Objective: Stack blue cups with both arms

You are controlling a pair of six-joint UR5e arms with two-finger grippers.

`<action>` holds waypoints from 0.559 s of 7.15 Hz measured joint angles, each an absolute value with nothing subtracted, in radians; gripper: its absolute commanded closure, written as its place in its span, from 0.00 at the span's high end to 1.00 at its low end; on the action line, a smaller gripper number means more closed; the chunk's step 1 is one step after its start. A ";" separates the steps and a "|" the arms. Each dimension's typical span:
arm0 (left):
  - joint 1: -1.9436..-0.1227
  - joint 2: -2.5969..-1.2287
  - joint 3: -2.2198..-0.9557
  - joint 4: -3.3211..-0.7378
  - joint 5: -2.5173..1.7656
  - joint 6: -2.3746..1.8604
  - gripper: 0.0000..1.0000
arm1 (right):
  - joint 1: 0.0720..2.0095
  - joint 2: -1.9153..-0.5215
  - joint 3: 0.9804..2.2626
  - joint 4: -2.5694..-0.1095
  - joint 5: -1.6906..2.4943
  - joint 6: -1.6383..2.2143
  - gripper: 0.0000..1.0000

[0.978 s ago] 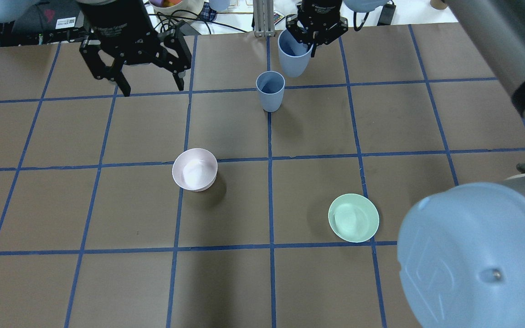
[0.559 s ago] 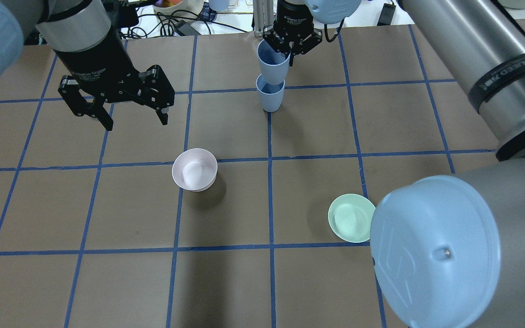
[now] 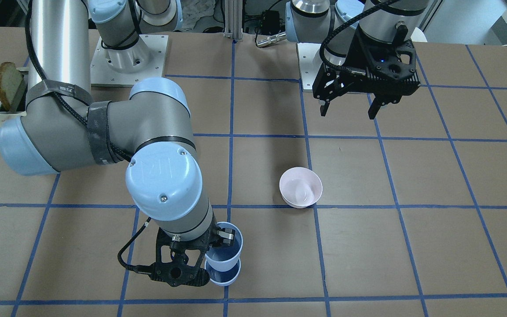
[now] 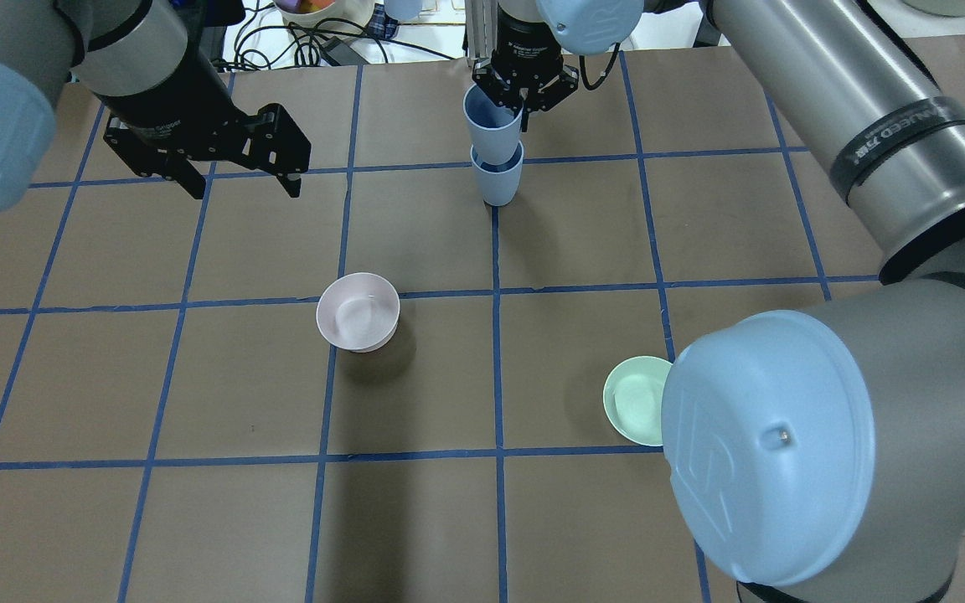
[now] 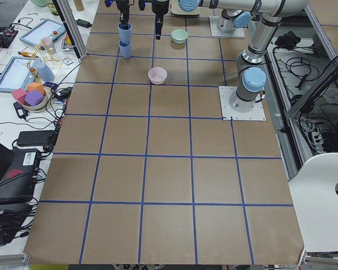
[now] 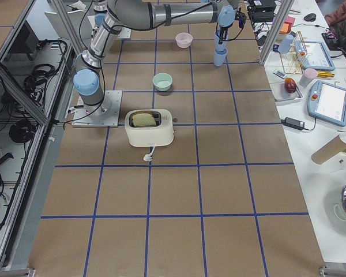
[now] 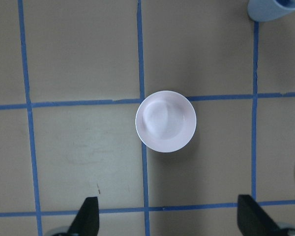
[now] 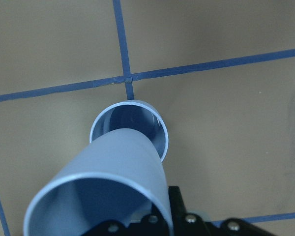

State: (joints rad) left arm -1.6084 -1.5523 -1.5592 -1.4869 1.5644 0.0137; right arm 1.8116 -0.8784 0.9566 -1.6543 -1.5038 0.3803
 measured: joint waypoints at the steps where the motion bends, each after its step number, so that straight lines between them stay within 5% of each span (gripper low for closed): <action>1: -1.608 -1.551 -1.560 -1.481 1.565 0.014 1.00 | 1.812 -0.876 0.956 -1.655 -1.504 0.381 0.00; 4: -1.608 -1.548 -1.561 -1.482 1.566 0.012 1.00 | 1.809 -0.867 0.947 -1.659 -1.508 0.384 0.00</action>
State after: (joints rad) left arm -1.6076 -1.5482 -1.5605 -1.4823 1.5657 0.0124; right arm 1.8094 -0.8667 0.9473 -1.6591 -1.5080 0.3839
